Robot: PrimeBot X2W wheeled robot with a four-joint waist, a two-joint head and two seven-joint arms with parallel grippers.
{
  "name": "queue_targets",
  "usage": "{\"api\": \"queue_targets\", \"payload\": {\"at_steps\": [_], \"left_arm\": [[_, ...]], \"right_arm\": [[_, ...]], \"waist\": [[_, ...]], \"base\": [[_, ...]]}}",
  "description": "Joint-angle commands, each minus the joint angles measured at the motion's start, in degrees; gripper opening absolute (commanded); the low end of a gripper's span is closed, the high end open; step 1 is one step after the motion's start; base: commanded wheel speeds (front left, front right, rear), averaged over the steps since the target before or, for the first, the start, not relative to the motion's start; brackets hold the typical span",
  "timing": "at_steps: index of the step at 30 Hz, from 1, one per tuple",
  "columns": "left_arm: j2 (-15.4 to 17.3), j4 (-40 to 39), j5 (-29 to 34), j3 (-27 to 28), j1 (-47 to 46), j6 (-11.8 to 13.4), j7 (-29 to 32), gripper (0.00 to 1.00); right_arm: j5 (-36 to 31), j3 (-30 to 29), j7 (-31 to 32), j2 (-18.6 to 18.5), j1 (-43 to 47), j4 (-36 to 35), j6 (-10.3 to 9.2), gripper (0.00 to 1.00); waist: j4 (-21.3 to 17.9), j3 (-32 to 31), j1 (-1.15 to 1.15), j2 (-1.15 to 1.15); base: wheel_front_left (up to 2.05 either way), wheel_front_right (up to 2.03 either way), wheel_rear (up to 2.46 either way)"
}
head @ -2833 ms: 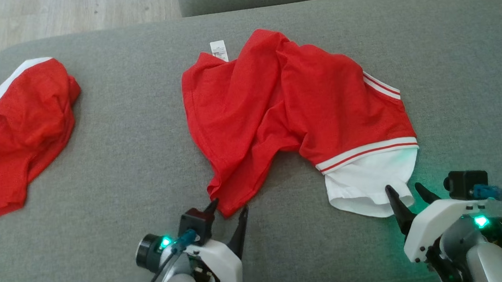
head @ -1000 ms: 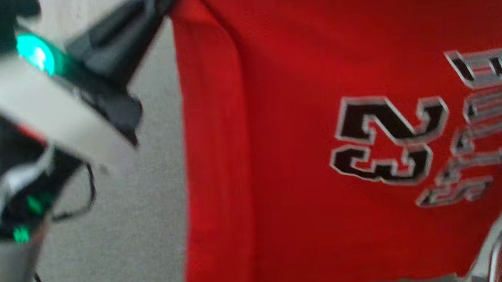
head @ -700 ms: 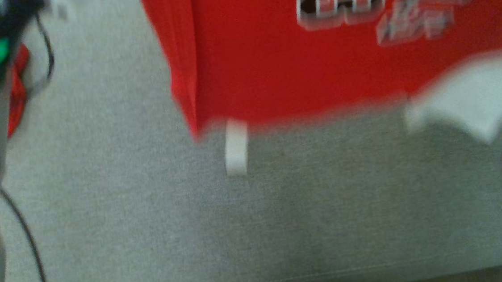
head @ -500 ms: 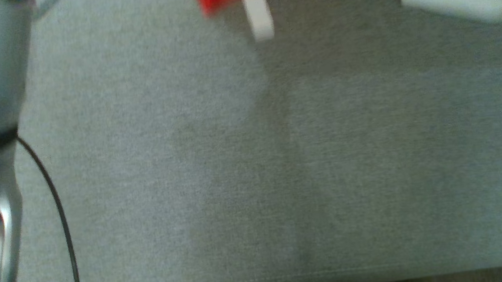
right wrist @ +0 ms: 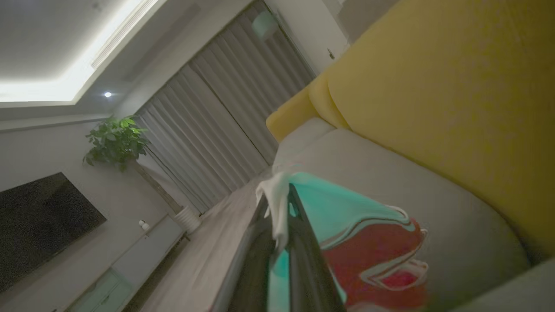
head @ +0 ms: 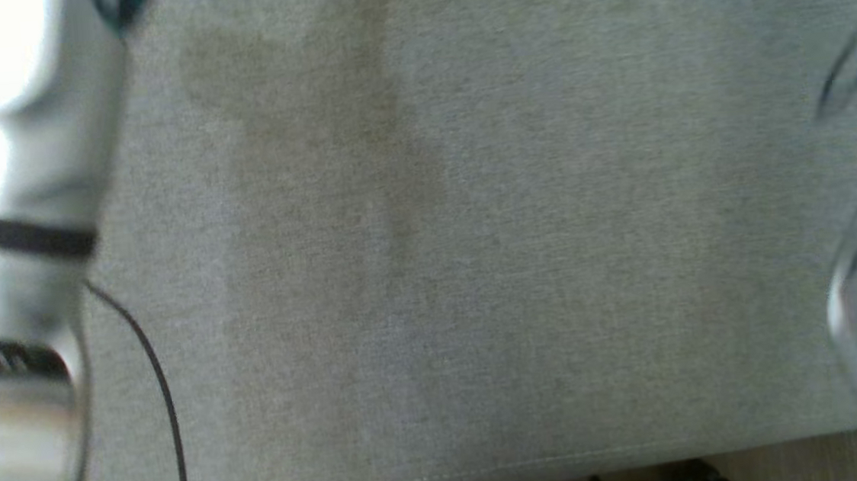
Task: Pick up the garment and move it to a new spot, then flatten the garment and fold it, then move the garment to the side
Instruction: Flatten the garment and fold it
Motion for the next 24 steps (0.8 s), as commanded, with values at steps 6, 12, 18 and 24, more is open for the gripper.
{"api": "queue_targets", "payload": {"at_steps": [6, 12, 18, 24], "left_arm": [[4.76, -6.07, -1.69, -1.07, 15.12, -1.04, -3.64, 0.00], [9.25, -19.78, -4.72, -1.99, 37.92, 3.27, -1.60, 0.00], [14.00, -37.36, -6.28, -3.35, 60.03, 11.42, 2.50, 0.00], [16.20, -51.46, -6.78, -5.16, 73.41, 18.50, 7.23, 0.00]], "right_arm": [[2.88, 4.57, 4.90, 0.56, 29.57, -19.76, -0.04, 0.00], [4.65, 3.90, 10.41, 0.59, 56.53, -34.39, -0.04, 0.00], [5.55, 2.18, 11.30, 0.60, 74.41, -39.99, -0.04, 0.00], [7.95, 1.28, 10.96, 0.60, 88.89, -44.54, -0.04, 0.00]], "waist": [[-2.70, -8.06, -0.01, 0.00], [-3.25, -15.32, -0.01, 0.00], [-2.14, -19.73, -0.01, 0.00], [-0.19, -20.57, -0.01, 0.00]], "base": [[0.00, 0.00, 0.00], [0.00, 0.00, 0.00], [0.00, 0.00, 0.00], [0.00, 0.00, 0.00]]}}
